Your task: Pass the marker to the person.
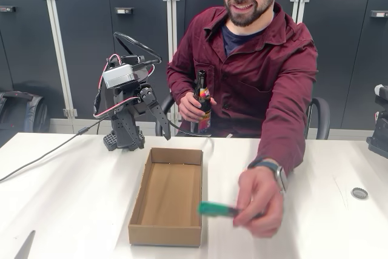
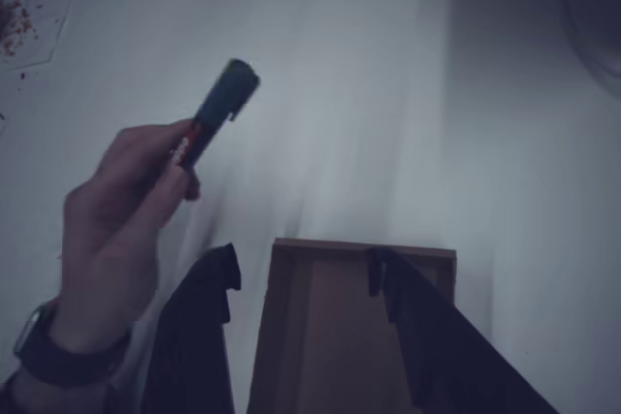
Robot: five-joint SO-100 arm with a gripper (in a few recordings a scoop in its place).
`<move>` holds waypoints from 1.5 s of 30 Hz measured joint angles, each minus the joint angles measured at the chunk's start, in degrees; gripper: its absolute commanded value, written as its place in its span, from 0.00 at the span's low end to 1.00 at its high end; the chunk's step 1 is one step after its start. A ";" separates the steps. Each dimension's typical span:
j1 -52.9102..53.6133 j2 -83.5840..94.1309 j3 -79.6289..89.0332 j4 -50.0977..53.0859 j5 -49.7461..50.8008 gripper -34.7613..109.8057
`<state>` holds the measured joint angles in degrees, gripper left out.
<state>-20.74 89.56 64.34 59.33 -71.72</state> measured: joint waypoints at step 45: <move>-0.35 0.70 0.09 1.14 0.53 0.44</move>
<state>-21.09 90.26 64.42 60.47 -71.19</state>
